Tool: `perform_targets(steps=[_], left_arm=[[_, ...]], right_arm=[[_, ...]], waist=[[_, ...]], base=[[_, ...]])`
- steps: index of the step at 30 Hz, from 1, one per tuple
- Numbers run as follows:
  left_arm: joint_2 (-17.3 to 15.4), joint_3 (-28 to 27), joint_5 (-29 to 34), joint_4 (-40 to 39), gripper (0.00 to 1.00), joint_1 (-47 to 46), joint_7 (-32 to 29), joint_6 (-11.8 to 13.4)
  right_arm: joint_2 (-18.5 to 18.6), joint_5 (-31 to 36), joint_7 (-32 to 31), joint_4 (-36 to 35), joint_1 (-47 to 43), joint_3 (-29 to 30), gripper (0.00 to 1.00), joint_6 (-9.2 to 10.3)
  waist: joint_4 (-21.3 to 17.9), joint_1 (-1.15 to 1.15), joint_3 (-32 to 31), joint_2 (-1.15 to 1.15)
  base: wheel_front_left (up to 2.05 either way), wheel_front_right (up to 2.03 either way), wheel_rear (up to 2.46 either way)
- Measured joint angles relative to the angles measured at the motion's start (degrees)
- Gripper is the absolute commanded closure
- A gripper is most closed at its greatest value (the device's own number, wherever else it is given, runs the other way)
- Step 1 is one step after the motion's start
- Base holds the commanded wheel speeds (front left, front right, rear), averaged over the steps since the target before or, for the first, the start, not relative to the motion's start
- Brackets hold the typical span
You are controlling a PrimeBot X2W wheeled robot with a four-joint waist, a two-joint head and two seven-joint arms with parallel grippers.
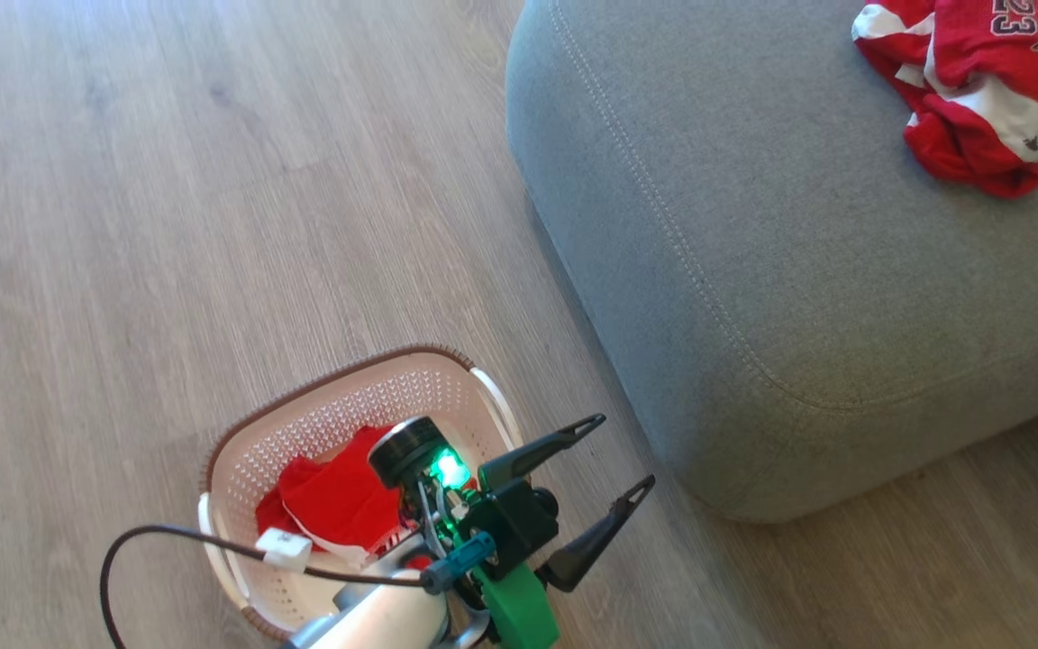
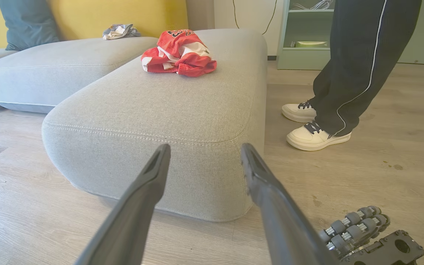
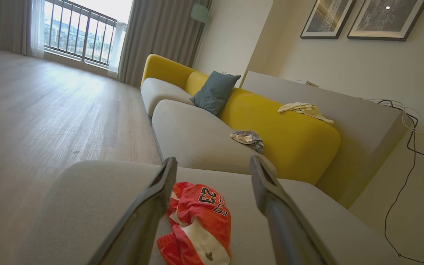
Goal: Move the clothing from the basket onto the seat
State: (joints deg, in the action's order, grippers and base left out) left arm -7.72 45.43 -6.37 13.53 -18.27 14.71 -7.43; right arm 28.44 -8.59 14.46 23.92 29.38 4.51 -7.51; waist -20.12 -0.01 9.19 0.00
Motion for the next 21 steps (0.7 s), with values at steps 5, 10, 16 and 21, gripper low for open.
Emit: perform_targets(steps=[5, 10, 16, 21], left_arm=[[0.4, -1.0, 0.0, -0.1, 0.00, 0.6, 0.0, 0.0], [0.6, -1.1, 0.0, -0.1, 0.00, 1.0, 0.0, 0.0], [0.7, -1.7, 0.0, -0.1, 0.00, 1.1, 0.0, 0.0], [0.8, -1.9, 0.0, -0.1, 0.00, 1.1, 0.0, 0.0]], right_arm=[[-4.1, 0.0, 0.0, -10.1, -8.1, 1.9, 0.00, 0.00], [-8.4, -0.1, 0.0, -17.6, -14.6, 3.0, 0.00, 0.00], [-12.7, -6.6, 0.0, -22.4, -19.6, 1.2, 0.00, 0.01], [-12.1, -10.3, 0.0, -23.0, -23.2, -4.5, 0.00, 0.00]], waist=[[0.6, 0.00, -0.7, 0.00], [1.4, 0.00, -1.0, 0.00], [2.3, 0.00, -0.9, 0.00], [3.7, 0.00, -0.7, 0.00]], base=[[0.00, 0.00, 0.00], [0.00, 0.00, 0.00], [0.00, 0.00, 0.00], [0.00, 0.00, 0.00]])
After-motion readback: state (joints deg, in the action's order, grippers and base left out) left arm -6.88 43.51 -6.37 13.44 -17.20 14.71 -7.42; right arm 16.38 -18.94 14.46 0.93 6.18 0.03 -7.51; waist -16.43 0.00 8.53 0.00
